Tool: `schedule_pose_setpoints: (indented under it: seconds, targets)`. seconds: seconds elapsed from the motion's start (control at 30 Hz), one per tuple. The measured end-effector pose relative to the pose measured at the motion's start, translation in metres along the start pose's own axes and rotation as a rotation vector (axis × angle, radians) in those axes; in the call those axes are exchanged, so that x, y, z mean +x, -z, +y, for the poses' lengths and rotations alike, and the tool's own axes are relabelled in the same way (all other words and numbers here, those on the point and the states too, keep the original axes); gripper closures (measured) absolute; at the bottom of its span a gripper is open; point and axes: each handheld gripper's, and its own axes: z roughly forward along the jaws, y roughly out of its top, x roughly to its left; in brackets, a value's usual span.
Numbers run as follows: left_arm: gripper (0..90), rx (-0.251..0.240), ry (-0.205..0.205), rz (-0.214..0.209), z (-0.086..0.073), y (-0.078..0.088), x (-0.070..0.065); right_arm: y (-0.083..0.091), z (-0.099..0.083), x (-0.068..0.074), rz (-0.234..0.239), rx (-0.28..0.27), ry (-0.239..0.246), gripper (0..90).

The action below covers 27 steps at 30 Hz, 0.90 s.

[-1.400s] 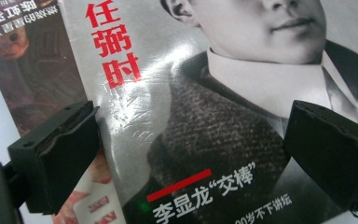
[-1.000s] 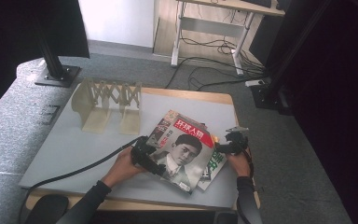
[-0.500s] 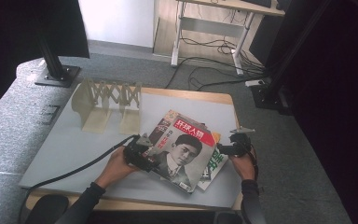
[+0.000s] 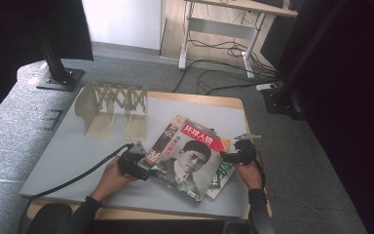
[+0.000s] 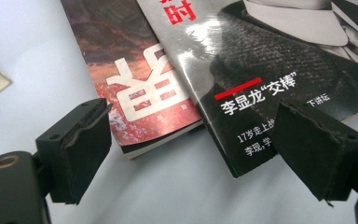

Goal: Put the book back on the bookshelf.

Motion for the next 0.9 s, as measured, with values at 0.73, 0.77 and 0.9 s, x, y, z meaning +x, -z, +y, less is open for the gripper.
schedule_pose_setpoints:
  seconds: [0.73, 0.77, 0.9]
  targets:
    - [12.6, 0.004, -0.022, 0.027, -0.005, -0.008, -0.003, -0.028, 0.001, -0.004, 0.138, 0.028, -0.131, 2.0]
    - [12.6, 0.003, -0.022, 0.027, -0.005, -0.008, -0.003, -0.029, 0.0, -0.005, 0.149, 0.03, -0.141, 2.0]
    - [12.7, 0.003, -0.022, 0.027, -0.005, -0.008, -0.003, -0.032, -0.001, -0.008, 0.178, 0.034, -0.174, 2.2]
